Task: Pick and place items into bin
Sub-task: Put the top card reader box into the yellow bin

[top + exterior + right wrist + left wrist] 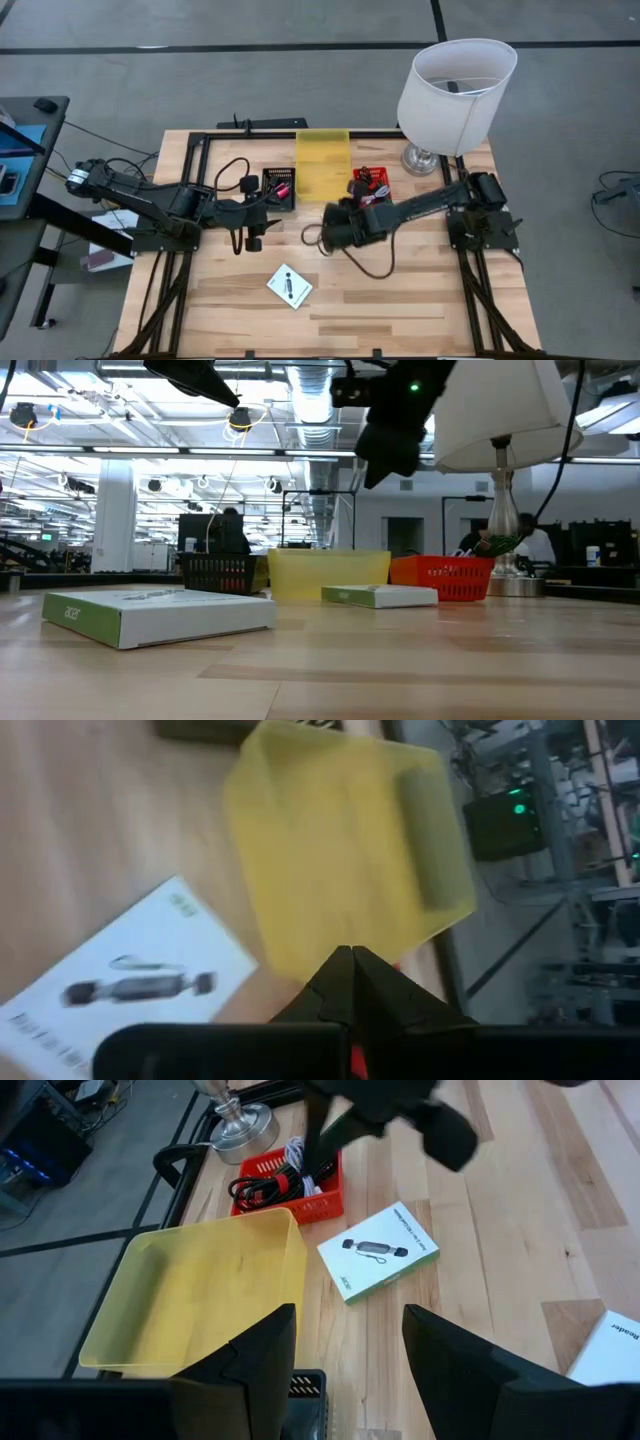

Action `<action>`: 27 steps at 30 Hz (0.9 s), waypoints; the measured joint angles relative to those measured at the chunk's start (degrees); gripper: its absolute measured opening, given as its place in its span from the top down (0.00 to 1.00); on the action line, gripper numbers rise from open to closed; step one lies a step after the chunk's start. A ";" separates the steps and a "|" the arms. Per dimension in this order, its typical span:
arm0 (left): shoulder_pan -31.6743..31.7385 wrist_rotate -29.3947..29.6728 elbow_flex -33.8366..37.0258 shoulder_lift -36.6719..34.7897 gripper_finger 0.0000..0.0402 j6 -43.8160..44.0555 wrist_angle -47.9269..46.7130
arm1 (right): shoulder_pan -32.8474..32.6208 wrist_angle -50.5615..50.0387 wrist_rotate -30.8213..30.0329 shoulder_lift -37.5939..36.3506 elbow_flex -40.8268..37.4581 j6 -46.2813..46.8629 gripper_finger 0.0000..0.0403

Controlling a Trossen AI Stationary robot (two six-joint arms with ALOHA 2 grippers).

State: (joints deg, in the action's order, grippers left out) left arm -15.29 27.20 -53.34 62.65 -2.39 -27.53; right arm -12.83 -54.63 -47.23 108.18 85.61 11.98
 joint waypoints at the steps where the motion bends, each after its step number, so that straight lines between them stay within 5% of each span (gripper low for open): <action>1: 0.00 0.00 0.00 0.00 0.56 0.00 -0.02 | 0.74 -0.02 -0.12 0.00 0.59 -1.19 1.00; 7: 0.00 0.00 0.00 0.00 0.56 0.00 -0.01 | 2.00 0.88 2.90 -0.15 3.21 -4.51 1.00; 15: 0.00 -0.02 0.00 0.00 0.56 0.00 0.00 | 1.63 6.32 16.06 -0.17 0.01 4.50 0.96; 27: 0.00 0.00 0.00 0.00 0.56 0.01 -0.02 | -2.08 30.24 19.00 -0.11 -15.72 13.38 0.44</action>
State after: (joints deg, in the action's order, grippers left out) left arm -15.29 27.20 -53.34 62.65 -2.38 -27.55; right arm -14.91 -24.39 -28.23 108.07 69.89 25.37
